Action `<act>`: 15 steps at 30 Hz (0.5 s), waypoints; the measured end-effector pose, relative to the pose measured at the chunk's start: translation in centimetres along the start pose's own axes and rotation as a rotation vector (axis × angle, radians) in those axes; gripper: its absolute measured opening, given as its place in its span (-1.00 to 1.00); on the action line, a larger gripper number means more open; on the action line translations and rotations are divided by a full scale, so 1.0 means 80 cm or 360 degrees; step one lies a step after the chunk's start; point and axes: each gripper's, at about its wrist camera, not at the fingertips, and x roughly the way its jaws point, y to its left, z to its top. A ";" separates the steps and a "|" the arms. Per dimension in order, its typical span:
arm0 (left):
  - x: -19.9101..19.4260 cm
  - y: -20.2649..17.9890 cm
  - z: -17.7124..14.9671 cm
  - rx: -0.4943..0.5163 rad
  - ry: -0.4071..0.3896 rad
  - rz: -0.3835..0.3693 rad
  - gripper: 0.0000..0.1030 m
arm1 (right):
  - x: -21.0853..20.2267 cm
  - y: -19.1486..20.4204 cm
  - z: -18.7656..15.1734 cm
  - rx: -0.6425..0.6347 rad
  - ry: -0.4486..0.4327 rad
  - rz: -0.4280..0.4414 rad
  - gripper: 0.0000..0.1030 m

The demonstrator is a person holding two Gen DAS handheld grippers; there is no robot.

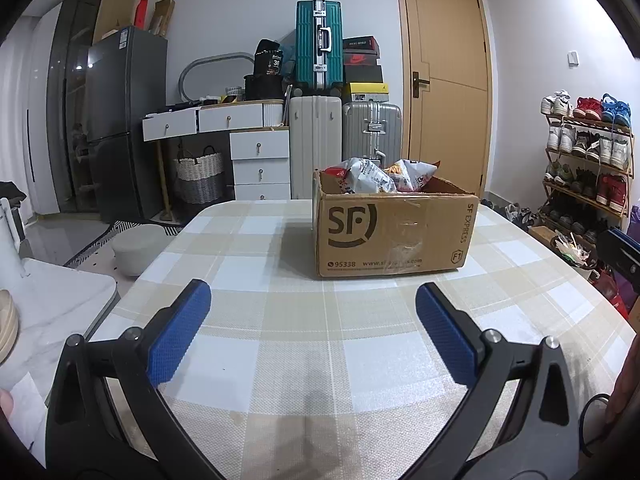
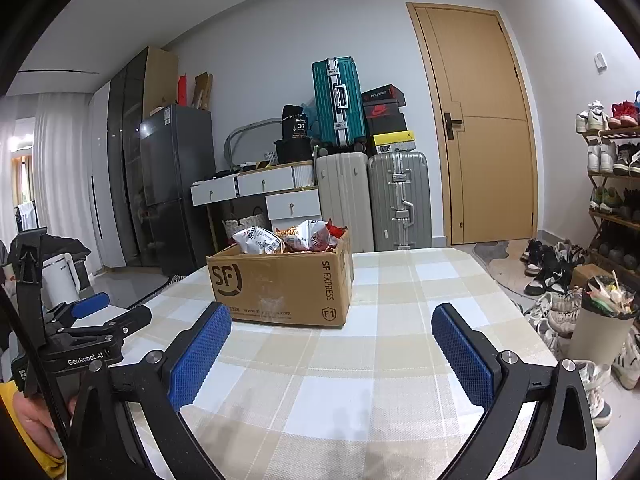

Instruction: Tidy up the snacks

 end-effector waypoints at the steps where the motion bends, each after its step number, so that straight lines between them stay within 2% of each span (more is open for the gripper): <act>1: 0.001 0.000 -0.001 -0.0002 0.0000 0.0002 0.99 | 0.000 0.000 0.000 0.0003 0.0001 -0.0002 0.98; 15: -0.002 0.001 -0.003 -0.0008 -0.0019 0.0035 0.99 | 0.000 -0.002 -0.001 0.0011 0.0003 -0.0008 0.98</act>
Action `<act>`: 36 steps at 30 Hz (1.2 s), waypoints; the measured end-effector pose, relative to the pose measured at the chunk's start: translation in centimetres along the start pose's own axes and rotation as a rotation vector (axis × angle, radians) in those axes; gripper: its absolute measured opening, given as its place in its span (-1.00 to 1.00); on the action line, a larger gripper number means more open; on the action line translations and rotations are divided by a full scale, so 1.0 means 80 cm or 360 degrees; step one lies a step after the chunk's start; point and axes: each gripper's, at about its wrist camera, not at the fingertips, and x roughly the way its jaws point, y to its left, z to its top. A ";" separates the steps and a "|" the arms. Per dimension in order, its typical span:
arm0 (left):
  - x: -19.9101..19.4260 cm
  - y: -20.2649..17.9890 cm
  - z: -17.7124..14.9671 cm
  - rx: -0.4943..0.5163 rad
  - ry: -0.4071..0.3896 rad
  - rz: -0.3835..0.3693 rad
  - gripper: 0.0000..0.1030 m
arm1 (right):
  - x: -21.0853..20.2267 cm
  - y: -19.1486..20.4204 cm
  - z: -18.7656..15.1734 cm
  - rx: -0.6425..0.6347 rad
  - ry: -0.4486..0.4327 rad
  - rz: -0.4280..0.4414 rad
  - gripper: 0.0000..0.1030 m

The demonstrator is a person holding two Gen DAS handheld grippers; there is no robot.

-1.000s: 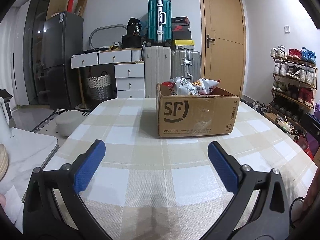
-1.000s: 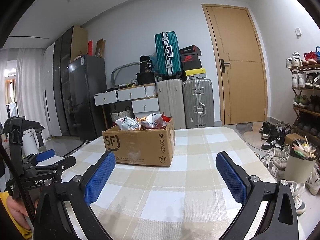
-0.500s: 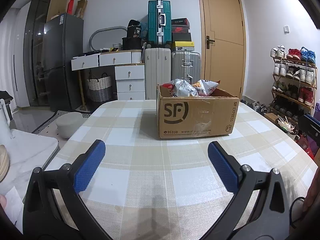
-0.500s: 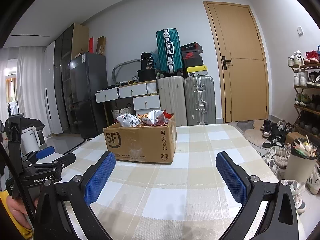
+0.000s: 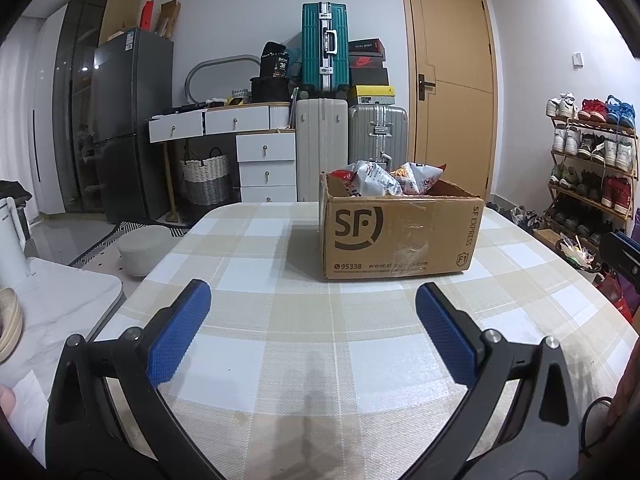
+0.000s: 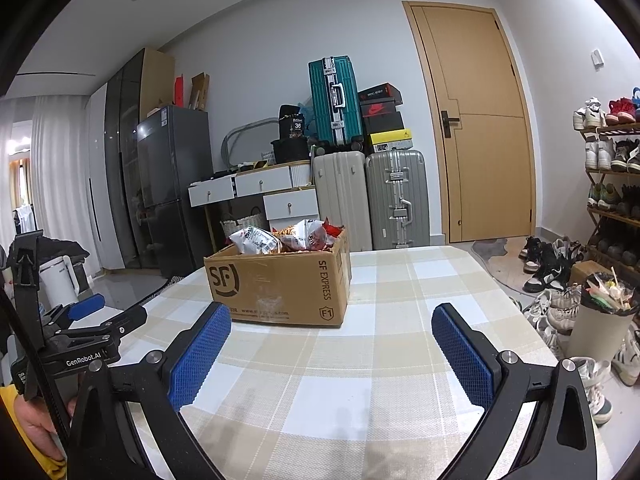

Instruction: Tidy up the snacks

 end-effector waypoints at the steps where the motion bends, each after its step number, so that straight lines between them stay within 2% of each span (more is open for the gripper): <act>1: 0.000 0.000 0.000 -0.0001 0.0000 -0.0001 0.99 | 0.000 0.000 0.000 0.0000 0.0000 0.0001 0.98; 30: 0.003 -0.003 -0.004 -0.0015 -0.0009 0.0000 0.99 | 0.000 0.000 0.001 -0.0002 0.0005 -0.0002 0.98; 36: 0.003 -0.002 -0.006 -0.0023 -0.0014 0.0030 0.99 | 0.000 0.000 0.001 -0.0003 0.0006 -0.0002 0.98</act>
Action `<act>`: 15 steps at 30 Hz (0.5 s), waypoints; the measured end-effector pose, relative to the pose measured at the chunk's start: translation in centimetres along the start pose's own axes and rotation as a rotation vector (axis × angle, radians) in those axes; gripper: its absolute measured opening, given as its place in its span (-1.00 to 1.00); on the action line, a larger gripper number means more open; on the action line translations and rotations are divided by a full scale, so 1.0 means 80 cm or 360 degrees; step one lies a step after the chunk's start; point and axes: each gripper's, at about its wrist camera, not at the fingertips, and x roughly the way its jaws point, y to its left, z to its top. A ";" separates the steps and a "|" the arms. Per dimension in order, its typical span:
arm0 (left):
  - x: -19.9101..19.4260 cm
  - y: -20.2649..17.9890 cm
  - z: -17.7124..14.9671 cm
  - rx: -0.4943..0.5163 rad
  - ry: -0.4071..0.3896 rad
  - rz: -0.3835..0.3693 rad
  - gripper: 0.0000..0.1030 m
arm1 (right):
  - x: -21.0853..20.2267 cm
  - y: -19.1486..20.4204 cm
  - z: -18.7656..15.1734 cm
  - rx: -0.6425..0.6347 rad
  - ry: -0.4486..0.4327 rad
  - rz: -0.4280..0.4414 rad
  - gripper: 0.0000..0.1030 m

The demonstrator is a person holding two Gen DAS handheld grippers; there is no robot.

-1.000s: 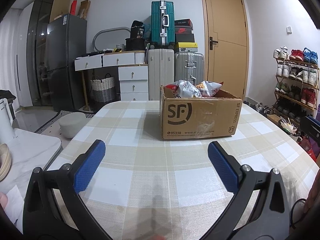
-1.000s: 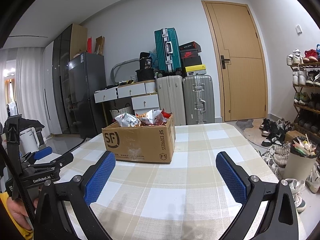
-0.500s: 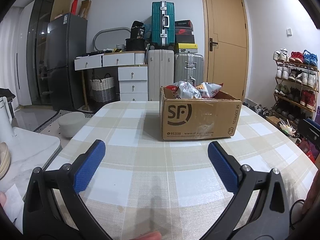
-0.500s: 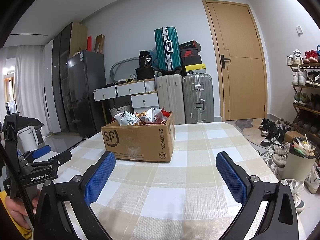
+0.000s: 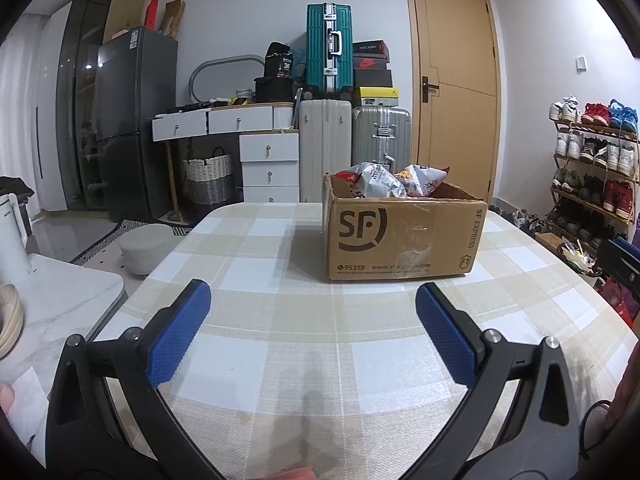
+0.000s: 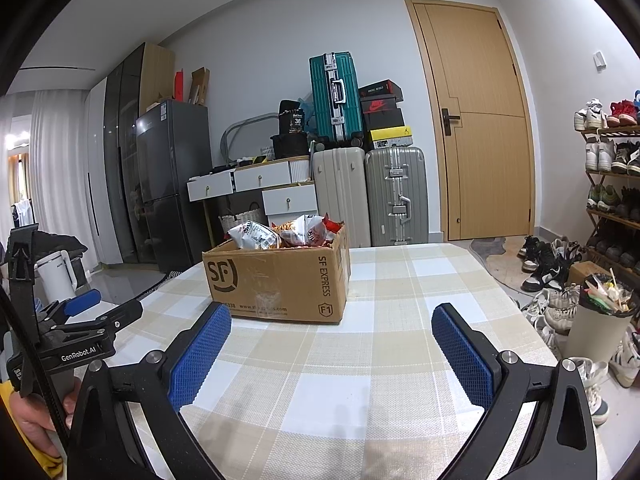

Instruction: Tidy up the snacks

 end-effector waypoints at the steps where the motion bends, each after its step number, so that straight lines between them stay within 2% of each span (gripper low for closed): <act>1: 0.001 0.000 0.000 0.0002 0.0004 -0.0002 0.99 | 0.000 0.000 0.000 -0.0001 0.0000 0.0000 0.99; 15: 0.002 0.000 0.000 -0.0001 0.0018 -0.0013 0.99 | -0.001 0.000 0.002 -0.0001 0.0002 0.0001 0.99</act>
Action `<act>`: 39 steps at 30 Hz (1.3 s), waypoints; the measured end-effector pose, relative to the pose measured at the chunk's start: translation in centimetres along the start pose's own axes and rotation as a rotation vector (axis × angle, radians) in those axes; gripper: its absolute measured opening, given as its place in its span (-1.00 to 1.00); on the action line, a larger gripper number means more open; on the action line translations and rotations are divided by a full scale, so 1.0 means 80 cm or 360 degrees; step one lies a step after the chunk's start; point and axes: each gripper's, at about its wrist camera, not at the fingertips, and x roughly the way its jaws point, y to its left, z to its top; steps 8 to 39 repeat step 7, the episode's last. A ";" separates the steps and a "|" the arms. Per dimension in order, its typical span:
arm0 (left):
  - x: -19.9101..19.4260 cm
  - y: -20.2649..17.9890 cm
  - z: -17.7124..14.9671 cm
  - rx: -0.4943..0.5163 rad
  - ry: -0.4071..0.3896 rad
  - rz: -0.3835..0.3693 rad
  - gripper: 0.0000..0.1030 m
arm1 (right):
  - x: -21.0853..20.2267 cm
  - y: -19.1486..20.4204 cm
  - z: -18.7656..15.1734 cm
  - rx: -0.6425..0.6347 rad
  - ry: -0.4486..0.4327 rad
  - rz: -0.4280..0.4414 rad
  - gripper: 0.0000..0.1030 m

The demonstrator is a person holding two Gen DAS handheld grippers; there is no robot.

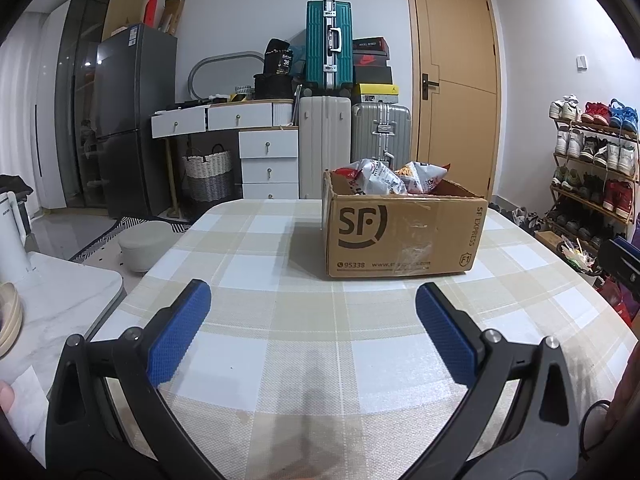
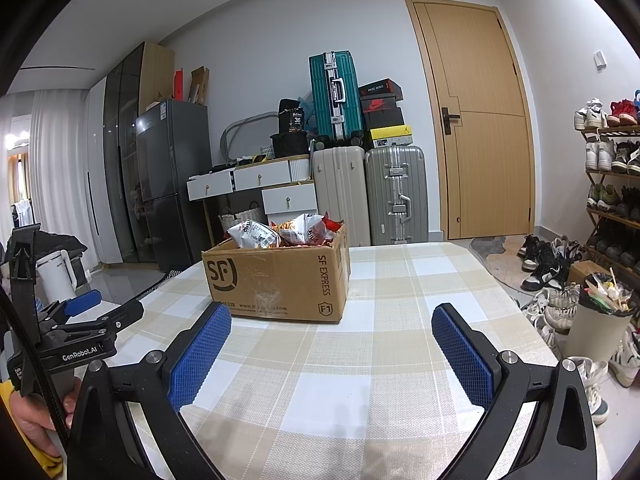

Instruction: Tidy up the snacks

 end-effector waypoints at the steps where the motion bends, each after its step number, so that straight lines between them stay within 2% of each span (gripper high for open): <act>1: 0.000 0.000 0.000 0.0001 0.0000 0.0001 0.99 | 0.000 0.000 0.001 -0.0001 0.0000 0.0000 0.99; 39: -0.001 0.001 0.000 0.0002 -0.0009 -0.0022 0.99 | 0.000 0.000 0.001 0.0000 0.0002 0.0000 0.98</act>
